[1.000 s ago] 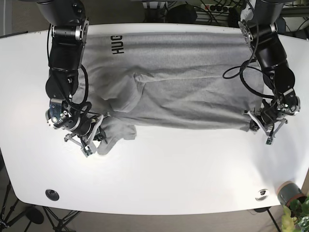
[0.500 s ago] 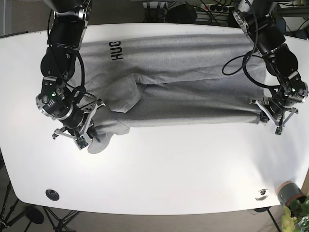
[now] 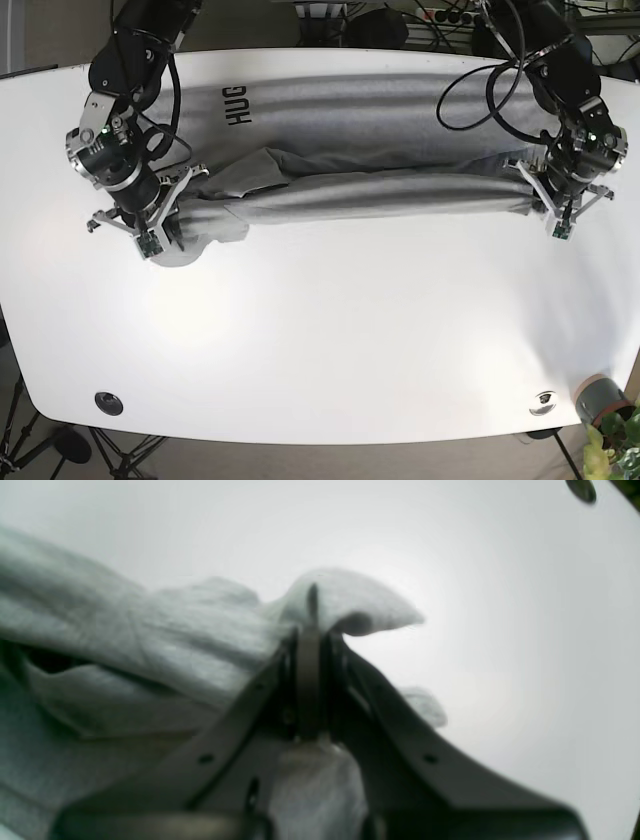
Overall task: Fold the T-shirt properly
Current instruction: 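Fold the hem over toward the collar edge with both grippers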
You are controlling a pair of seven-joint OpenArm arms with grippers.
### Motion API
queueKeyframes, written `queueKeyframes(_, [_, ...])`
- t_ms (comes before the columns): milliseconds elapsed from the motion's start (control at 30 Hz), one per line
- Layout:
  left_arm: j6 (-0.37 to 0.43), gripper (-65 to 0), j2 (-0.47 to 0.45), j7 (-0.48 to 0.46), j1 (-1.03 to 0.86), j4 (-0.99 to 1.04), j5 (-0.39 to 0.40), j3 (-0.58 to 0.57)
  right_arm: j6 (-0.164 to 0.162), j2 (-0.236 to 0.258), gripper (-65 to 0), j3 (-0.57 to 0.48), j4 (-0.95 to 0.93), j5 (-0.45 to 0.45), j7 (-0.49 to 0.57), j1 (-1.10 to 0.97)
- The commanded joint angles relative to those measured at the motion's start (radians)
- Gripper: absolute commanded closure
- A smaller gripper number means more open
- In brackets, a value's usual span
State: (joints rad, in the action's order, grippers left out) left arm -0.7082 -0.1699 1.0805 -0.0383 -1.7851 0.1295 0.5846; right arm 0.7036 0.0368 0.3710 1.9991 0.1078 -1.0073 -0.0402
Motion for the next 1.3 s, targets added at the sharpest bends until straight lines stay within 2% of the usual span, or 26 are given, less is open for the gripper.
queueKeyframes(0, [0.010, 0.0, -0.021, 0.022, -0.024, -0.054, -0.023, 0.018, -0.005, -0.018, 0.0, 0.039, 0.021, 0.000, 0.011, -0.017])
queueKeyframes(167, [0.010, 0.0, -0.007, 0.025, -0.099, -0.060, -0.021, 0.022, -0.005, -0.073, 0.0, 0.082, 0.024, 0.000, 0.014, -0.108])
queueKeyframes(333, [0.010, 0.0, -0.003, 0.023, -0.160, -0.060, -0.021, 0.024, -0.005, -0.090, 0.0, 0.110, 0.024, 0.000, 0.015, -0.169])
queueKeyframes(467, [0.010, 0.0, -0.003, 0.020, -0.196, -0.052, -0.021, 0.024, -0.005, -0.122, 0.0, 0.144, 0.021, 0.000, 0.017, -0.186])
queueKeyframes(767, [0.010, 0.0, -0.007, 0.023, -0.199, -0.032, -0.026, 0.021, -0.005, -0.130, 0.0, 0.178, 0.009, 0.000, 0.015, -0.212])
queueKeyframes(800, [0.010, 0.0, -0.009, 0.023, -0.199, -0.028, -0.026, 0.019, -0.005, -0.131, -1.9, 0.178, 0.007, 0.000, 0.015, -0.217])
queueKeyframes(933, [0.010, -0.3, -0.009, 0.025, -0.199, -0.020, -0.031, 0.019, -0.005, -0.142, -16.8, 0.185, 0.001, 0.000, 0.017, -0.235])
queueKeyframes(1000, [0.010, -7.1, -0.009, 0.025, -0.199, -0.011, -0.031, 0.018, -0.005, -0.145, -24.1, 0.208, -0.001, 0.000, 0.017, -0.234])
queueKeyframes(1133, [0.010, -23.1, -0.009, 0.027, -0.199, -0.017, -0.024, 0.018, -0.005, -0.145, -33.3, 0.239, 0.004, 0.000, 0.017, -0.229])
queueKeyframes(1267, [0.010, -31.7, -0.009, 0.027, -0.197, -0.038, -0.021, 0.021, -0.005, -0.140, -37.3, 0.276, 0.004, 0.002, 0.015, -0.198])
